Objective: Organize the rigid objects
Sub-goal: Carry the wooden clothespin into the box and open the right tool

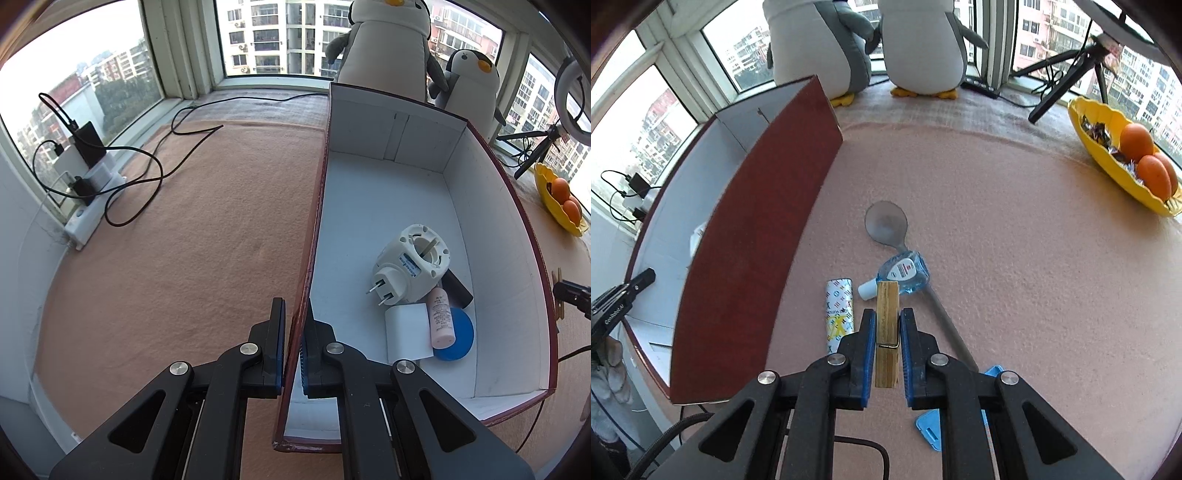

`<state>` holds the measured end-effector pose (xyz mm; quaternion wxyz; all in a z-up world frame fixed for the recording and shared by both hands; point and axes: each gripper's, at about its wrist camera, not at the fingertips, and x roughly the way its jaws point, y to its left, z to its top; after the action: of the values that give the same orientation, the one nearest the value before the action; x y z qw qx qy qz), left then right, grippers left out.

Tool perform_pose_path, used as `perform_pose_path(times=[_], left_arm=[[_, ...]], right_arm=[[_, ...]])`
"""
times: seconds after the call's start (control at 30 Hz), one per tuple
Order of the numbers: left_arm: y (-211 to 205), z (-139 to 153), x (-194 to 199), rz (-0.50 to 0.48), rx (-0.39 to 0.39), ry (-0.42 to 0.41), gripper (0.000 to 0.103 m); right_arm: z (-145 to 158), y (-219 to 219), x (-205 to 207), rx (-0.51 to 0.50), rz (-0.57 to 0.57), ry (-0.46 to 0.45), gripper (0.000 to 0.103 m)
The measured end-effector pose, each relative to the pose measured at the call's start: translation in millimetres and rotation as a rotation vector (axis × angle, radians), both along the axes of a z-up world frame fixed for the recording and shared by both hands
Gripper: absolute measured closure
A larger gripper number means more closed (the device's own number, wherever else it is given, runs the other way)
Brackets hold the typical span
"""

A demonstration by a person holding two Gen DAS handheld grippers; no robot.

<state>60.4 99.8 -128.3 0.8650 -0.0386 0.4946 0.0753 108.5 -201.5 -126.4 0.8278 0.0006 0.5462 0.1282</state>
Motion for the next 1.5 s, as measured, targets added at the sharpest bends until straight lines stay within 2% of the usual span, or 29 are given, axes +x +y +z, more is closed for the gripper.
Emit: perform_pose_path(times=[0.13,0.33,0.7,1.07,1.5], left_arm=[[0.5,0.4,-0.2,-0.004,-0.005,-0.003,0.097],[2.2,1.4,0.6,-0.014,-0.012,-0.012,0.097],[4.1,1.3,4.1,-0.041,-0.021,-0.020,0.097],[6.1,0.4,7.2,-0.061,-0.030,-0.027,0.097],[7.3,-0.5,9.2,-0.071,-0.039,-0.028,0.097]], right_arm=[[22.7,14.2,-3.1,0.000,0.036,-0.069,0.091],[49.6,36.2,-11.5,0.019,0.087,-0.119,0.091],[69.1,78.7,-23.0,0.058,0.147,-0.164,0.091],[67.5,123.2,-28.0,0.047,0.216,-0.172,0.091],[55.5,147.2,-25.7,0.033,0.242,-0.142,0.091]])
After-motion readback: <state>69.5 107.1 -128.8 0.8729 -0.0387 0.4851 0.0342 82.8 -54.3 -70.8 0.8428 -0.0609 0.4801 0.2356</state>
